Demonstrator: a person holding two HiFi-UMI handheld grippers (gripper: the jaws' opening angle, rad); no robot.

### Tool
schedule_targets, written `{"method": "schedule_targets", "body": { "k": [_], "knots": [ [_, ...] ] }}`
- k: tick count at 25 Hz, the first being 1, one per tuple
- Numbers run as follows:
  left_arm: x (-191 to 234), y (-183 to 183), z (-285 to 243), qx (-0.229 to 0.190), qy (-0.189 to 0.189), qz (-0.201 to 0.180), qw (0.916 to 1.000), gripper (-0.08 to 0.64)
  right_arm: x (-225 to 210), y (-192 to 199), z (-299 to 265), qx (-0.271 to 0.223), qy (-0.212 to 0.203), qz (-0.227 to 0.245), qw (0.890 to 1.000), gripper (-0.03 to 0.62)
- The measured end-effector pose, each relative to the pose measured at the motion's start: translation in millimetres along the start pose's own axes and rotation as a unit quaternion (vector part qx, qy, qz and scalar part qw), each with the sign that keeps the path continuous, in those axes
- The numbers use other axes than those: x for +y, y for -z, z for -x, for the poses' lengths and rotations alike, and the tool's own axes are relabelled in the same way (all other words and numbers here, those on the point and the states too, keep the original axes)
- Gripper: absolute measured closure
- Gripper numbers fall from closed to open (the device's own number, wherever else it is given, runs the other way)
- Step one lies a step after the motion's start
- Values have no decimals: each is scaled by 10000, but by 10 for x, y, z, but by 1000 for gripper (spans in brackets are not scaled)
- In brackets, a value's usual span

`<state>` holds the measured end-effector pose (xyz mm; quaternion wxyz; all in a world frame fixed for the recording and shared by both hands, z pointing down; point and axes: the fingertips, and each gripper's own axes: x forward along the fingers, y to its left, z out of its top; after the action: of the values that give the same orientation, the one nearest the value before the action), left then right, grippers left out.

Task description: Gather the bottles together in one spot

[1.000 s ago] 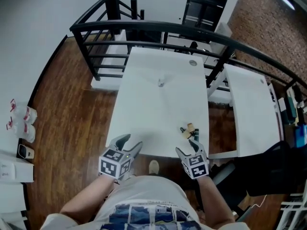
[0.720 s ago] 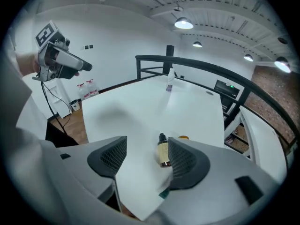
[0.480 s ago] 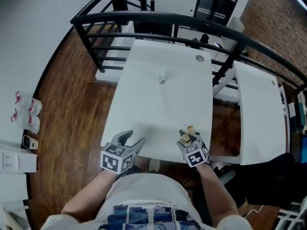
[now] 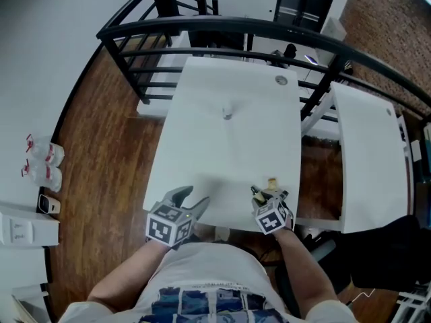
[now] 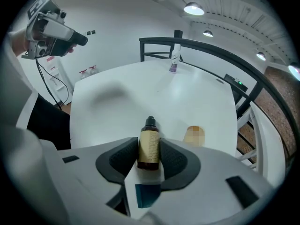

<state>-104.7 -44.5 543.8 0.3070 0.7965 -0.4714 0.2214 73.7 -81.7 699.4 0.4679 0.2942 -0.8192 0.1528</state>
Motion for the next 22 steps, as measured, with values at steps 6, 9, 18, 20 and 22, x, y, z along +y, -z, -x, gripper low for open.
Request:
{"method": "schedule_targets", "body": {
  "k": [6, 9, 18, 20, 22],
  "knots": [
    [-53, -78, -91, 14, 248, -181, 9995, 333, 241, -227, 233, -630, -191, -518, 9965, 446],
    [-120, -127, -127, -52, 516, -75, 9986, 333, 468, -540, 556, -1381, -451, -878, 9855, 445],
    [-504, -302, 55, -226, 2297, 960, 9682, 341, 1041, -1345, 1412, -3166, -1033, -1236, 9348, 445],
    [-498, -388, 156, -353, 2673, 1432, 9523, 368, 1161, -1452, 1488, -3352, -1027, -1154, 9294, 445],
    [-488, -423, 264, -366, 2978, 1752, 9377, 414, 1288, -1536, 1545, -3444, -1019, -1128, 9264, 445]
  ]
}}
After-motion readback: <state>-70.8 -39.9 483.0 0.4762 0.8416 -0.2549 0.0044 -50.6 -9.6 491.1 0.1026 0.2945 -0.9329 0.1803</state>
